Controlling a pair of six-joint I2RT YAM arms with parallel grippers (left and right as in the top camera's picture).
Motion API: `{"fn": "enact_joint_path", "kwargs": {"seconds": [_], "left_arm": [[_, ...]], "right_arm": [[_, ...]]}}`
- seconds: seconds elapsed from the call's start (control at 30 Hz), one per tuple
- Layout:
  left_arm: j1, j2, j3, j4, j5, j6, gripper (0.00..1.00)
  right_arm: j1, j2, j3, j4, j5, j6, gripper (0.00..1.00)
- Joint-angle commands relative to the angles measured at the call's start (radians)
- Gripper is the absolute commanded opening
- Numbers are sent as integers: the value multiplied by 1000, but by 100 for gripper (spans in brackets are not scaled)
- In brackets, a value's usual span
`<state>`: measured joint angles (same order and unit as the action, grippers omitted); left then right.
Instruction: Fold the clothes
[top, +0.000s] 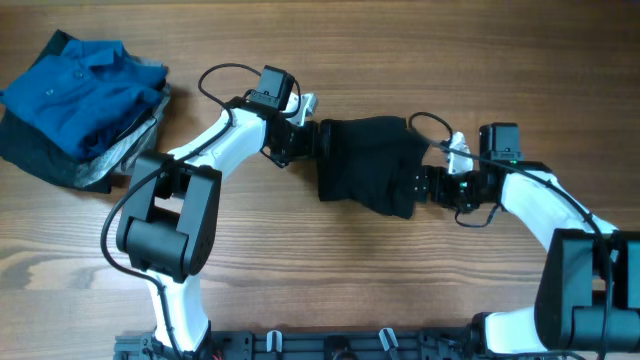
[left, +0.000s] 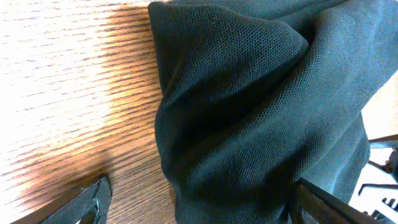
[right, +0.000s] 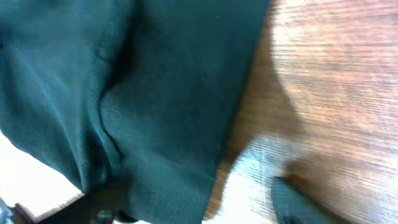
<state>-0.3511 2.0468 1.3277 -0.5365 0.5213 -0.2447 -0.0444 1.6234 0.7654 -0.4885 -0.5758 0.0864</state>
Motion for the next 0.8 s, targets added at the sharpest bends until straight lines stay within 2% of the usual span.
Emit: {"fn": "enact_joint_path", "kwargs": {"seconds": [0.0, 0.03, 0.07, 0.1, 0.13, 0.17, 0.23, 0.47, 0.67, 0.73, 0.77], "left_arm": [[7, 18, -13, -2, -48, 6, 91], [7, 18, -13, -2, -48, 6, 91], [7, 18, -13, -2, -48, 6, 90], [7, 18, -13, -2, -48, 6, 91], [7, 18, -13, -2, -48, 6, 91], [7, 18, -13, -2, -48, 6, 91], [7, 18, -13, -1, -48, 6, 91], [7, 18, -13, -2, -48, 6, 91], [7, 18, -13, -8, -93, 6, 90], [7, 18, -13, -9, -92, 6, 91], [7, 18, -13, -10, -92, 6, 94]], "right_arm": [[25, 10, -35, 50, -28, -29, 60], [33, 11, -44, 62, -27, -31, 56], [36, 11, -47, 66, -27, -30, 55], [37, 11, -52, 76, -27, -30, 60], [37, 11, -55, 87, -27, -30, 59], [37, 13, -55, 101, -28, -23, 44], [37, 14, -55, 118, -32, 34, 4], [-78, 13, 68, -92, -27, 45, 4], [-89, 13, 133, -110, -16, 17, 4], [-92, 13, 138, -118, 49, 18, 11], [-95, 12, 151, -123, 44, 19, 19]]}}
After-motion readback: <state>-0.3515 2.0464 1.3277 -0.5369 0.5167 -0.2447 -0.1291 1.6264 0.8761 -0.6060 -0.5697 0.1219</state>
